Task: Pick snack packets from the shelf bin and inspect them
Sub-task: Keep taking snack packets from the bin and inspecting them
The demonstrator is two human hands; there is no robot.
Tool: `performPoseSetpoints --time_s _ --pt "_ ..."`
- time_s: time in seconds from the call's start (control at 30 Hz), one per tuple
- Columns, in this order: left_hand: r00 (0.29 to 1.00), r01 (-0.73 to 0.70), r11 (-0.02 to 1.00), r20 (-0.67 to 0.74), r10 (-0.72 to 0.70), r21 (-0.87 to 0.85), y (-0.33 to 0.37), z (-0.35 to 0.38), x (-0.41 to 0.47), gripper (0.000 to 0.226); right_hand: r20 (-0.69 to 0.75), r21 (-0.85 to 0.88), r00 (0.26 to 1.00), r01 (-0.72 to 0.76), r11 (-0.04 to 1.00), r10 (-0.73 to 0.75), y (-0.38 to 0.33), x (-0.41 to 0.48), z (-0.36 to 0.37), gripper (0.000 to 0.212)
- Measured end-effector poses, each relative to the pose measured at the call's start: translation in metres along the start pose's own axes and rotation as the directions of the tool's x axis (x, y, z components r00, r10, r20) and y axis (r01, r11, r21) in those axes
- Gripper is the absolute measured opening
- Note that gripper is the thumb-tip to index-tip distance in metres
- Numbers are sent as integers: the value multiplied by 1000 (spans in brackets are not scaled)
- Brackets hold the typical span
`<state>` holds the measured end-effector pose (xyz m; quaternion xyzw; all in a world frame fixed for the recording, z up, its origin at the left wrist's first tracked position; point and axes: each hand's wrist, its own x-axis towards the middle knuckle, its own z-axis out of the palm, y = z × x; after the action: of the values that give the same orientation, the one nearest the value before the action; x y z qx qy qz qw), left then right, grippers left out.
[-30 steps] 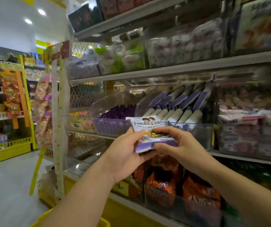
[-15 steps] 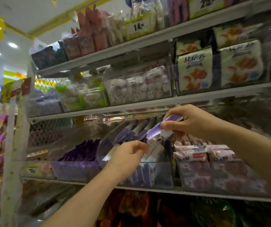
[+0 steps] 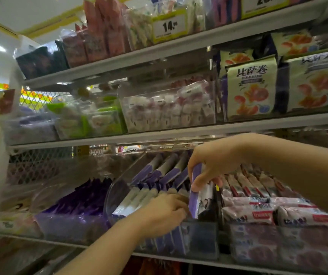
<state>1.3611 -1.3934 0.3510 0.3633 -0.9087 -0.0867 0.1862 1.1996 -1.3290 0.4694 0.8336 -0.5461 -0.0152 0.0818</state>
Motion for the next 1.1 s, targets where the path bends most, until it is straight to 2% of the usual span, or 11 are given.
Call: performPoseSetpoints --time_s 0.13,0.3,0.4,0.5,0.6,0.7,0.77,0.83,0.9,1.0,1.1 --pt "999 -50 996 22 48 76 -22 5 -2 52 -137 -63 991 -6 998 -3 3 16 29 29" --pt "996 -76 994 -32 79 75 -33 11 -7 48 -266 -164 962 22 986 -65 3 16 47 31" --pt "995 -86 991 -44 91 106 -36 11 -10 49 -236 -247 967 32 969 -92 1 14 54 33" --pt "994 -79 993 -65 85 85 -35 11 -14 52 -138 -295 983 76 953 -121 -9 15 70 26" --pt "993 -77 993 -81 84 88 -35 10 -19 52 -59 -399 989 102 911 -137 -16 11 78 31" --pt "992 -82 992 -92 91 95 -35 11 -23 52 -129 -190 989 43 981 -69 -13 6 65 36" --pt "990 -78 992 -106 88 97 -33 12 -24 52 -297 -96 954 19 995 -47 -5 4 54 30" --pt "990 -69 992 -118 82 106 -32 12 -24 53 -486 -129 873 -39 991 -29 7 1 47 21" --pt "988 -69 992 -128 82 109 -31 12 -24 54 -575 -197 818 -127 972 -10 17 2 47 24" --pt "988 -71 990 -128 86 120 -30 12 -25 55 -529 -206 846 -201 958 64 26 9 51 41" --pt "989 -67 990 -123 82 123 -29 12 -25 55 -482 -165 869 -218 962 114 29 19 48 40"
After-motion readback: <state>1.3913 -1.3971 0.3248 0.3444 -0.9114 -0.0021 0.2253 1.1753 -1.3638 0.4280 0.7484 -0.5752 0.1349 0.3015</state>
